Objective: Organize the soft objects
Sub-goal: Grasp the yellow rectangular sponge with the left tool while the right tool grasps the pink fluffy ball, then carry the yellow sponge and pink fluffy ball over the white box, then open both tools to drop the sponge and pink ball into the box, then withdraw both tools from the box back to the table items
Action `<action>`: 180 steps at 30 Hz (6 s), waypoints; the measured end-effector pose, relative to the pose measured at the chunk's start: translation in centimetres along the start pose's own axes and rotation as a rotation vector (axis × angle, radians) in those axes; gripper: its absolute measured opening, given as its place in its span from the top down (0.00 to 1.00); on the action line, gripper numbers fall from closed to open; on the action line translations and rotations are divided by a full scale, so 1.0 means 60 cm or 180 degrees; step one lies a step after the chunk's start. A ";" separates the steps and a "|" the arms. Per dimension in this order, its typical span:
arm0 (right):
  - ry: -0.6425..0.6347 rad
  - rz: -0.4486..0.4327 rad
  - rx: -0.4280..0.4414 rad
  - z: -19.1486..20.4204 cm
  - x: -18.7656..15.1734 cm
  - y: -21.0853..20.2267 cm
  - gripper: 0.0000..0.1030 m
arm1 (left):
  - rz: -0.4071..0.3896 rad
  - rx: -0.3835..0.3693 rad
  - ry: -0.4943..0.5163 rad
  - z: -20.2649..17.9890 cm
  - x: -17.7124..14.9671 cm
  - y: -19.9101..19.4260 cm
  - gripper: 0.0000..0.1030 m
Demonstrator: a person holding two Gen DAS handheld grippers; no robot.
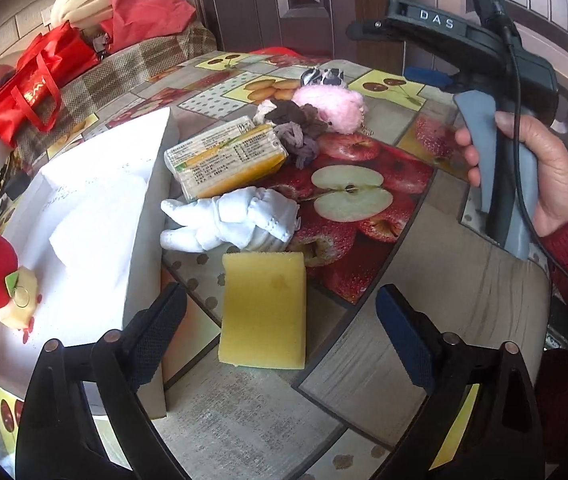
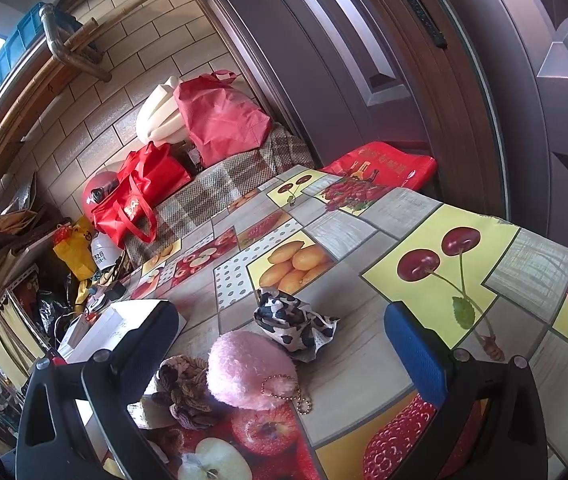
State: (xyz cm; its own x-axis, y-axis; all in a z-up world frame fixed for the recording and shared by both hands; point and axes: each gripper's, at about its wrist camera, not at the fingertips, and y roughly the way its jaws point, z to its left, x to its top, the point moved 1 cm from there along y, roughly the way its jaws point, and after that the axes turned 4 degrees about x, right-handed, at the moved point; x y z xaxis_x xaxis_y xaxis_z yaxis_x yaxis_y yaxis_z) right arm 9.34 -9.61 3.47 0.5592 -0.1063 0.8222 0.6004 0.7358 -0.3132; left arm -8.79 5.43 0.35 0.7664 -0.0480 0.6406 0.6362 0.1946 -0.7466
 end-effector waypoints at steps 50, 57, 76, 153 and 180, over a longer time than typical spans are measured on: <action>-0.0871 -0.0180 0.0450 0.093 -0.009 -0.038 0.46 | -0.1063 0.0233 -0.0489 0.060 0.002 -0.072 0.61; -0.1095 -0.0085 0.0502 0.129 -0.024 -0.018 0.46 | -0.1139 0.0420 -0.0911 0.103 -0.008 -0.072 0.61; -0.1704 0.0171 0.0807 0.244 -0.097 0.011 0.46 | -0.1377 0.1014 -0.1285 0.192 -0.049 -0.092 0.61; -0.1728 0.0246 0.0532 0.385 -0.141 0.152 0.14 | -0.1500 0.1623 -0.1798 0.327 -0.068 -0.083 0.00; -0.1252 -0.0007 -0.0153 0.094 -0.010 0.007 0.14 | -0.1467 0.0621 -0.0763 0.131 -0.006 -0.080 0.00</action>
State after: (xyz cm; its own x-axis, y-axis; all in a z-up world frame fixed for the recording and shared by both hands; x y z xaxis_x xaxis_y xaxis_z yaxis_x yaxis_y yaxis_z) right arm 6.05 -5.47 5.52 0.3017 0.1635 0.9393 0.6326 0.7028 -0.3255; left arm -12.83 12.21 5.10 0.3564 0.0487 0.9330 0.8552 0.3852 -0.3468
